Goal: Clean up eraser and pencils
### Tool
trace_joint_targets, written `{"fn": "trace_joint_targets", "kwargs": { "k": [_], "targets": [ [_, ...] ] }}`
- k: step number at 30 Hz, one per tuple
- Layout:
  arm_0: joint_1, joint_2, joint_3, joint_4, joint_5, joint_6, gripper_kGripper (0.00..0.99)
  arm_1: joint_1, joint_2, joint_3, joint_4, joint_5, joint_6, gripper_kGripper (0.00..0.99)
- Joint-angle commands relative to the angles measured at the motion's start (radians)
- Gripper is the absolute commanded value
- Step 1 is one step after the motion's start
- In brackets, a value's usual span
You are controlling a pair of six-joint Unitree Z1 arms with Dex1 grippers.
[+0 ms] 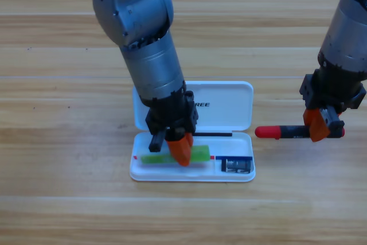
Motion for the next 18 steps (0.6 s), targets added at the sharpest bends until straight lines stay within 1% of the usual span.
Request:
{"fn": "trace_joint_targets", "kwargs": {
  "k": [1, 7, 8, 9, 10, 11, 12, 18],
  "targets": [
    [-0.011, 0.057, 0.019, -0.016, -0.001, 0.001, 0.0, 0.034, 0.021, 0.004, 0.017, -0.001, 0.004, 0.0],
    [-0.011, 0.057, 0.019, -0.016, -0.007, -0.012, 0.0, 0.034, 0.024, 0.003, 0.017, -0.003, 0.004, 0.0],
    [-0.011, 0.055, 0.022, -0.014, -0.009, -0.012, 0.114, 0.034, 0.024, 0.003, 0.017, -0.003, 0.004, 0.0],
    [-0.011, 0.055, 0.025, -0.012, -0.009, -0.012, 0.436, 0.034, 0.024, 0.003, 0.017, -0.003, 0.004, 0.0],
    [-0.01, 0.055, 0.028, -0.012, -0.009, -0.012, 0.701, 0.034, 0.024, 0.001, 0.015, -0.003, 0.004, 0.0],
    [-0.01, 0.054, 0.028, -0.011, -0.009, -0.015, 0.914, 0.034, 0.024, 0.001, 0.017, -0.004, 0.004, 0.0],
    [-0.01, 0.054, 0.028, -0.011, -0.009, -0.018, 0.985, 0.034, 0.025, -0.001, 0.015, -0.004, 0.004, 0.0],
    [-0.01, 0.046, 0.028, -0.009, -0.007, -0.024, 0.99, 0.034, 0.027, -0.002, 0.017, -0.006, 0.004, 0.0]
  ]
}}
